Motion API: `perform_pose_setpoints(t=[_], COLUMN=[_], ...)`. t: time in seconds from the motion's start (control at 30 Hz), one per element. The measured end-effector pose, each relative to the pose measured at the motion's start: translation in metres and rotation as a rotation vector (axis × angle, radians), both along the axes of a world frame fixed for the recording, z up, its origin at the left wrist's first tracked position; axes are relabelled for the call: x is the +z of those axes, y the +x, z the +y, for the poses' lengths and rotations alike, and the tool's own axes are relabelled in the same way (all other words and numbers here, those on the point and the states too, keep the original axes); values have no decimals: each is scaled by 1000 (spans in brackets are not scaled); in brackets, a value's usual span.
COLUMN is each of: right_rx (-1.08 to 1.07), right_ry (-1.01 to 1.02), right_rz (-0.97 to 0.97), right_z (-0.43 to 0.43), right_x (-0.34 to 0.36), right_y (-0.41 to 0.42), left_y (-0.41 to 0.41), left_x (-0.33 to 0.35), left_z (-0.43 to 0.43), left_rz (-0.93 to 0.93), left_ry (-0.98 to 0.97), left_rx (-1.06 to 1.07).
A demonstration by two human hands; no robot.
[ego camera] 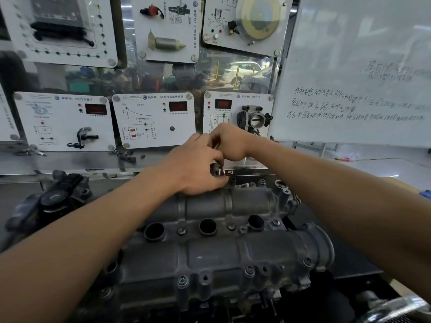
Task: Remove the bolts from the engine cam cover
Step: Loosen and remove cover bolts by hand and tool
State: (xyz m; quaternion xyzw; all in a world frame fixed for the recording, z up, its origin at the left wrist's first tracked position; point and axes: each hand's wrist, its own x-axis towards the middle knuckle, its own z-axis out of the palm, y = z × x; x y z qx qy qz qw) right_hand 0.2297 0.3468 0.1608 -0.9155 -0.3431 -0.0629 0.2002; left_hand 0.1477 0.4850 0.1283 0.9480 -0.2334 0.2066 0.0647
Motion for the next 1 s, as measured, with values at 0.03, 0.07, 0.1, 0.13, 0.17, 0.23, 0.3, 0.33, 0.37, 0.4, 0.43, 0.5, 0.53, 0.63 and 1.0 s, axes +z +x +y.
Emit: perform_pose_setpoints(t=[0.03, 0.07, 0.1, 0.13, 0.17, 0.23, 0.3, 0.33, 0.37, 0.4, 0.43, 0.5, 0.53, 0.63, 1.0], right_rx=[5, 7, 7, 7, 8, 1, -31, -59, -85, -99, -103, -91, -86, -95, -176], right_ry=[62, 143, 225, 297, 358, 483, 563, 574, 573, 578, 598, 674, 705, 741, 895], right_rz=[76, 164, 254, 349, 450, 647, 781, 813, 829, 839, 847, 861, 855, 841, 531], right_z=[0, -1, -2, -2, -1, 1, 4, 6, 8, 9, 11, 12, 12, 13, 25], right_x=[1, 2, 3, 3, 4, 3, -1, -4, -7, -9, -9, -5, -1, 9, -25], right_y=[-1, -3, -5, -6, -7, -7, -8, -9, -11, -13, -15, -20, -23, -33, -48], left_y=[0, 1, 1, 1, 0, 1, 2, 1, -1, -2, -3, -2, -1, 0, -2], left_x=[1, 2, 3, 3, 3, 3, 3, 3, 3, 3, 3, 7, 10, 20, 18], left_z=[3, 6, 7, 9, 10, 11, 12, 12, 11, 11, 11, 13, 15, 20, 32], left_rz=[-2, 5, 15, 20, 20, 7, 2, 14, 31, 41, 33, -21, -45, -85, 252], left_ry=[26, 29, 14, -7, -20, -20, -15, -21, -30, -34, -27, -20, -41, -96, -534], left_rx=[-20, -44, -64, -75, -78, -78, -115, -143, -169, -186, -196, -210, -217, -229, -214])
